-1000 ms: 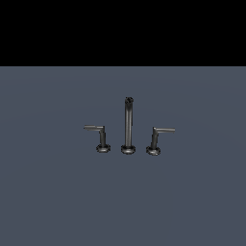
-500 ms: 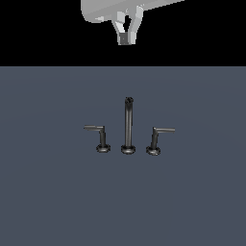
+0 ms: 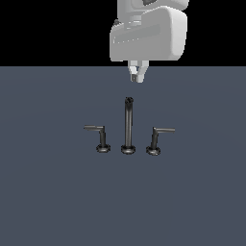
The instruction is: Turn on the faucet by rotating a designated handle.
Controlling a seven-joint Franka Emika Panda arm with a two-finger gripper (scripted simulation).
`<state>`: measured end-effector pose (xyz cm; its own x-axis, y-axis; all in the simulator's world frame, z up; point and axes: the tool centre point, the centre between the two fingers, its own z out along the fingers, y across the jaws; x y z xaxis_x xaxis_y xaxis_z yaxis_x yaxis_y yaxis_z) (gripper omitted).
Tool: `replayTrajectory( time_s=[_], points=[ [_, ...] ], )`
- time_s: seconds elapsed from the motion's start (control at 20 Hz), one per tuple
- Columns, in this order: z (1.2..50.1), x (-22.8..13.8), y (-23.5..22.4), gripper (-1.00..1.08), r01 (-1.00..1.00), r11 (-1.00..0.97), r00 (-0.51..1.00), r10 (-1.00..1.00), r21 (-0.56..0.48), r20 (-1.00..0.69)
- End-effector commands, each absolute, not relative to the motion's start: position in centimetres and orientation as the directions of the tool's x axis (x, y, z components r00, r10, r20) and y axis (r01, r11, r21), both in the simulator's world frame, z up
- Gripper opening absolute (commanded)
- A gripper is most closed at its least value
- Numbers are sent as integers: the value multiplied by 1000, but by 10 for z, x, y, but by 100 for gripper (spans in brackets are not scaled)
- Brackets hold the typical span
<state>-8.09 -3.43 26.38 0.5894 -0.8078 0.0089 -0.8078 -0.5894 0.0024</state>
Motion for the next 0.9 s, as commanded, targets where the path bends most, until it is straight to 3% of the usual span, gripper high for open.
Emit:
replayTrajectory(
  time_s=[0.0, 0.85],
  points=[
    [245, -69, -43, -100, -848, -530, 530, -848, 1, 8],
    [129, -14, -121, -100, -995, -103, 103, -995, 1, 4]
  ],
)
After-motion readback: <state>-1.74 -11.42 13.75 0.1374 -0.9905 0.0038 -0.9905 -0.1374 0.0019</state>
